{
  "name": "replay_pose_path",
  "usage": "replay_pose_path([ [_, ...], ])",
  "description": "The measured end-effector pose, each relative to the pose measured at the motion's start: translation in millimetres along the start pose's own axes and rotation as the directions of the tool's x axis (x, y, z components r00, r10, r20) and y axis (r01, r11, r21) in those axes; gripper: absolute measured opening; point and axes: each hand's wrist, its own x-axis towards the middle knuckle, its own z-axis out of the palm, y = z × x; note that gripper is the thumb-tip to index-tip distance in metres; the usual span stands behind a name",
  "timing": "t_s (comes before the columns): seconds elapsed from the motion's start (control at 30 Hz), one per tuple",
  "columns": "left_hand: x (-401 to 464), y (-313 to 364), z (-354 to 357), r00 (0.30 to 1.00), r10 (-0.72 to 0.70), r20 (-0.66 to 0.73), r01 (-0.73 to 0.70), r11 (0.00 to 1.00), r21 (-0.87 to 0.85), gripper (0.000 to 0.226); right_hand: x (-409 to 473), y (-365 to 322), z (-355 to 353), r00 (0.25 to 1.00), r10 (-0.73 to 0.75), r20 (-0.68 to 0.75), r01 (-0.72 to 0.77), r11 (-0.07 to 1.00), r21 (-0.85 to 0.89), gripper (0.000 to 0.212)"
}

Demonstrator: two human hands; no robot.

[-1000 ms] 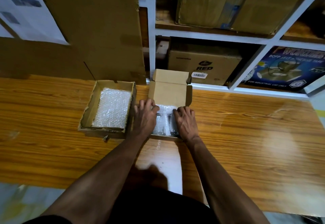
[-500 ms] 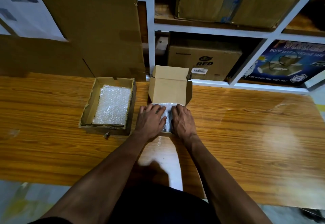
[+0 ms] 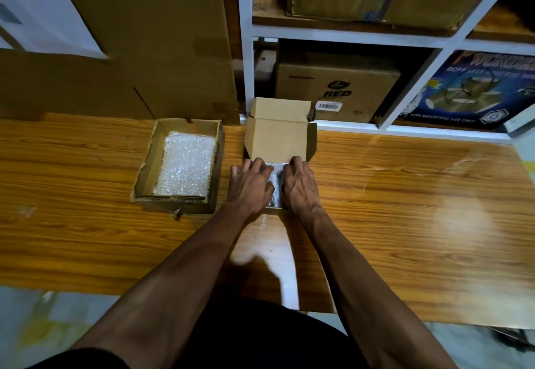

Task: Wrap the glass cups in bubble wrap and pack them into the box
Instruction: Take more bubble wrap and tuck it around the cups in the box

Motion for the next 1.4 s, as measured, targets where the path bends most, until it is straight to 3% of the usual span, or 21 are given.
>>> replay_pose_path([
  [0.17, -9, -2, 6, 1.0, 0.019, -0.015, -0.019, 0.999, 0.029, 0.051, -9, 1, 9, 1.0, -0.014, -0.005, 0.014, 0.997, -0.07, 0.058],
  [0.7, -7, 1, 7, 0.999, 0.04, 0.016, -0.04, 0.999, 0.008, 0.056, -1, 6, 16, 0.992, -0.068, -0.106, 0.066, 0.997, -0.029, 0.041],
  [0.97, -4, 4, 5, 0.999, 0.026, 0.029, -0.027, 0.999, 0.033, 0.059, -1, 4, 18, 0.995, -0.035, -0.088, 0.033, 0.999, -0.022, 0.037],
  [1.13, -14, -1, 7, 0.999, -0.011, -0.042, 0.014, 0.999, 0.05, 0.058, -12, 9, 19, 0.988, 0.087, -0.128, -0.087, 0.996, 0.005, 0.038],
  [1.4, -13, -2, 7, 0.994, -0.095, 0.045, 0.093, 0.995, 0.039, 0.068, -9, 36, 8, 0.991, 0.088, -0.1, -0.076, 0.989, 0.125, 0.042],
])
